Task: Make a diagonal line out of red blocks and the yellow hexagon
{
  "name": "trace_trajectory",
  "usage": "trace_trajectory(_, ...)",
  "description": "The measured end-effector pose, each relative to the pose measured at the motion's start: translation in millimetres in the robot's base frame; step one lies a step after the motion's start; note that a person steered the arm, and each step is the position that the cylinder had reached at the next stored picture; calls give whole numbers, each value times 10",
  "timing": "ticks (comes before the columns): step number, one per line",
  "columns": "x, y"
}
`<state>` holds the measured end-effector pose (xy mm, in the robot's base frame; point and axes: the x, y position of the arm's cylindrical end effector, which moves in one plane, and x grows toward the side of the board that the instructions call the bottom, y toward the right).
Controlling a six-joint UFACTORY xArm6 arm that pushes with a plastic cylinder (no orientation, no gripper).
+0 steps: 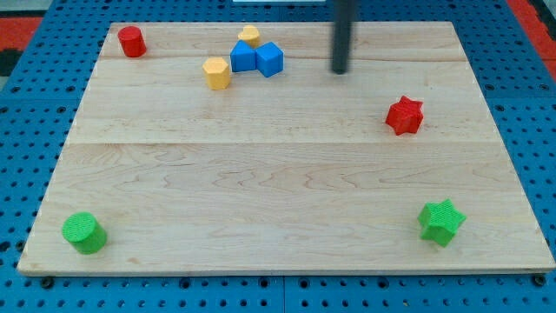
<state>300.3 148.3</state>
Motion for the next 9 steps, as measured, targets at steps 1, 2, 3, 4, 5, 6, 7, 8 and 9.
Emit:
trace_trajectory(1, 368, 1179)
trace_trajectory(2, 1067, 1003)
trace_trajectory(3, 1083, -114)
trace_trajectory(4, 959, -1496)
trace_trajectory(5, 877, -2532)
trace_trajectory(6, 702, -3143)
trace_trajectory(7, -140, -3954)
trace_trajectory(8, -373, -3770)
trace_trajectory(9, -349, -3460)
